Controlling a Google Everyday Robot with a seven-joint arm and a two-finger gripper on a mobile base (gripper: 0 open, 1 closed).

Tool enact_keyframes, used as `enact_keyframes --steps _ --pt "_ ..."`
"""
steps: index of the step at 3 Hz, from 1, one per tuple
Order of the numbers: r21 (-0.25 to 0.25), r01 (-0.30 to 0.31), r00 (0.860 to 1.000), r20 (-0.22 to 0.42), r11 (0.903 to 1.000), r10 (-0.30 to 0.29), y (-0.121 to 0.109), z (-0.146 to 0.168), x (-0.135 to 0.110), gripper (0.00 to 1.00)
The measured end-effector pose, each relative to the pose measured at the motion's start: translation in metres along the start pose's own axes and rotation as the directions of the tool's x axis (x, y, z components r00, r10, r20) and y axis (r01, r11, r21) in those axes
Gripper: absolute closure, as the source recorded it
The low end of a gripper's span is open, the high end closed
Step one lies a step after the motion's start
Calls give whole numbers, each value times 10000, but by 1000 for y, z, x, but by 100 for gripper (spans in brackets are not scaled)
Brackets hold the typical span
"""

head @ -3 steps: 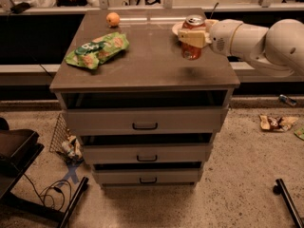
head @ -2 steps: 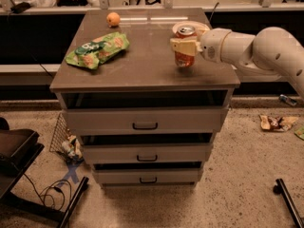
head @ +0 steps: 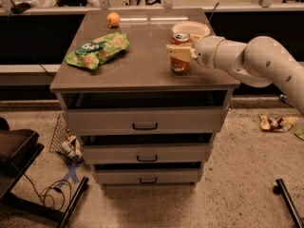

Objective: Pick coke can from paper bowl and place on counter

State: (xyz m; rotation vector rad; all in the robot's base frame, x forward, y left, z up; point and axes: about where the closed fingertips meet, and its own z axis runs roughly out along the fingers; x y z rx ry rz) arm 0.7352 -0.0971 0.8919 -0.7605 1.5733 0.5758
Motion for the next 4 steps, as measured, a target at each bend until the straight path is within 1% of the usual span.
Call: enact_keyframes --steps 1,2,3,4 --pt "-43 -1 10000 4 10000 1 2 2 0 60" --pt "-103 -2 10000 9 9999 2 5 5 -1 29" --pt "-139 -3 10000 12 9999 3 6 7 -1 6" --pt "-169 -3 10000 15 9999 3 8 9 -1 0"
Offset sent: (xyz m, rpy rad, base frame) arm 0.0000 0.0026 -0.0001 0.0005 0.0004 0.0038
